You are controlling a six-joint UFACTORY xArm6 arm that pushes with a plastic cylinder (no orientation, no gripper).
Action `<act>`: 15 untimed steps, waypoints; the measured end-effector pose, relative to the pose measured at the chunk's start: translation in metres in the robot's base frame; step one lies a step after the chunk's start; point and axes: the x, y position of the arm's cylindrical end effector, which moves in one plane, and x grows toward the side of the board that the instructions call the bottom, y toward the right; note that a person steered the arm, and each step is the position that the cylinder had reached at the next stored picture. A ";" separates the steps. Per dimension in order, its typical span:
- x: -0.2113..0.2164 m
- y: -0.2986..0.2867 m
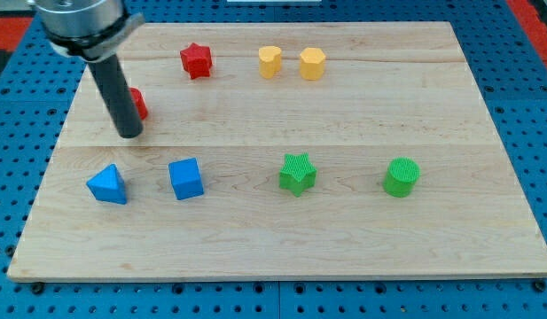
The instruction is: Push the red circle parallel to the left of the red star
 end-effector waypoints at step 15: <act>-0.164 0.014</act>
